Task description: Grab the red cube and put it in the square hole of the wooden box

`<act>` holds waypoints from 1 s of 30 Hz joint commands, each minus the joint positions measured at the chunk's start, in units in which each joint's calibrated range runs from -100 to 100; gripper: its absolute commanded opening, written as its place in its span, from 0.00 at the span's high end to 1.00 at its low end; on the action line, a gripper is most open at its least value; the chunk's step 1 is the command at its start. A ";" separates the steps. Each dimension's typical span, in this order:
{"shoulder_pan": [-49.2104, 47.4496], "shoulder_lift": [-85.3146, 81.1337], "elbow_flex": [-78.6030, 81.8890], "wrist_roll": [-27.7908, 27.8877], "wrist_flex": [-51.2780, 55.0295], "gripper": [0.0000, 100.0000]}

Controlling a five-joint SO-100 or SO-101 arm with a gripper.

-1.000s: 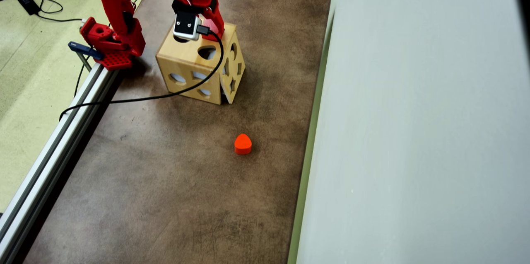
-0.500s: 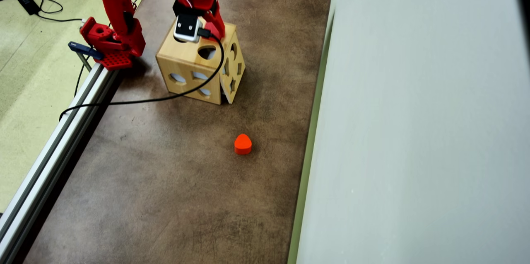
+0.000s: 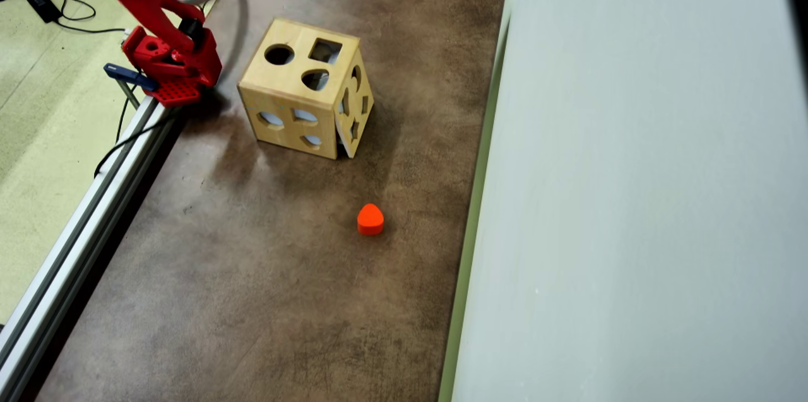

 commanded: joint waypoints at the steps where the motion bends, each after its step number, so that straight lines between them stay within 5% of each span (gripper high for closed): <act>1: 0.20 -10.01 8.74 0.49 0.65 0.97; 16: 0.20 -37.19 22.34 0.54 0.41 0.95; 30: 6.66 -38.89 22.43 0.44 0.49 0.95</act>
